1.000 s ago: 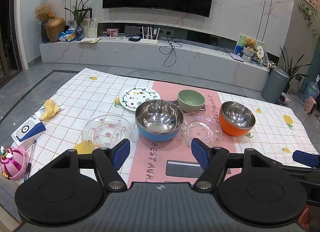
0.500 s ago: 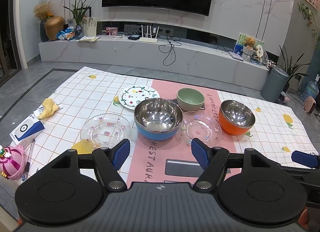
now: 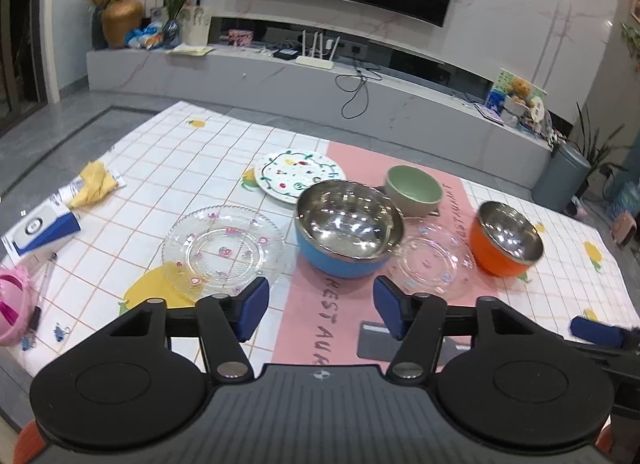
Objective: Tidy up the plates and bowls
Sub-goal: 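Move both tools to the blue steel bowl rim and close on it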
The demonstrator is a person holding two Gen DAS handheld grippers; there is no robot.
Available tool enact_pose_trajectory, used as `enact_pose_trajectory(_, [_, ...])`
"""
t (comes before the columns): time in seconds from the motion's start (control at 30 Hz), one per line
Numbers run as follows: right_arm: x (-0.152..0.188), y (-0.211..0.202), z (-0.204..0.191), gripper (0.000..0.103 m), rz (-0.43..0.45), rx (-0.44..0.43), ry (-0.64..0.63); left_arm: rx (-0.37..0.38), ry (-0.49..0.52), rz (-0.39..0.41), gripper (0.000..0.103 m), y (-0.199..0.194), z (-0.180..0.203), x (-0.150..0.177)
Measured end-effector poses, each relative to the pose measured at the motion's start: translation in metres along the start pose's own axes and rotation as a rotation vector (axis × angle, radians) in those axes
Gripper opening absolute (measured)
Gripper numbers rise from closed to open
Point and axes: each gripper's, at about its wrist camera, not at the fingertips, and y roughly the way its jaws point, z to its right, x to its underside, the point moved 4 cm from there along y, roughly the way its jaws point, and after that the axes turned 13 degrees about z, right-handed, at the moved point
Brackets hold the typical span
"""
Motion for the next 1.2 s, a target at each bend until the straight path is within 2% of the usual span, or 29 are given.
enact_pose_trajectory(0.1, [-0.001, 0.019, -0.006, 0.083, -0.014, -0.013, 0.005, -0.004, -0.022, -0.005, 0.057, 0.015, -0.009, -0.003])
enact_pose_trajectory(0.27, [-0.012, 0.053, -0.019, 0.075, -0.026, -0.046, 0.016, -0.025, -0.029, -0.032, 0.052, 0.046, -0.014, -0.010])
enact_pose_trajectory(0.43, [-0.022, 0.091, -0.031, 0.069, -0.061, -0.059, 0.035, -0.039, -0.061, -0.095, 0.034, 0.077, -0.016, -0.013])
enact_pose_trajectory(0.63, [-0.027, 0.130, -0.044, 0.069, -0.094, -0.071, 0.032, -0.042, -0.081, -0.140, 0.033, 0.113, -0.018, -0.014])
enact_pose_trajectory(0.83, [-0.024, 0.165, -0.045, 0.060, -0.136, -0.055, 0.037, -0.031, -0.097, -0.167, 0.033, 0.142, -0.019, -0.012])
enact_pose_trajectory(1.07, [-0.018, 0.189, -0.044, 0.043, -0.185, -0.074, 0.073, -0.037, -0.111, -0.197, 0.033, 0.163, -0.020, -0.005])
enact_pose_trajectory(1.2, [-0.018, 0.193, -0.045, 0.029, -0.191, -0.096, 0.093, -0.046, -0.124, -0.201, 0.022, 0.166, -0.021, -0.004])
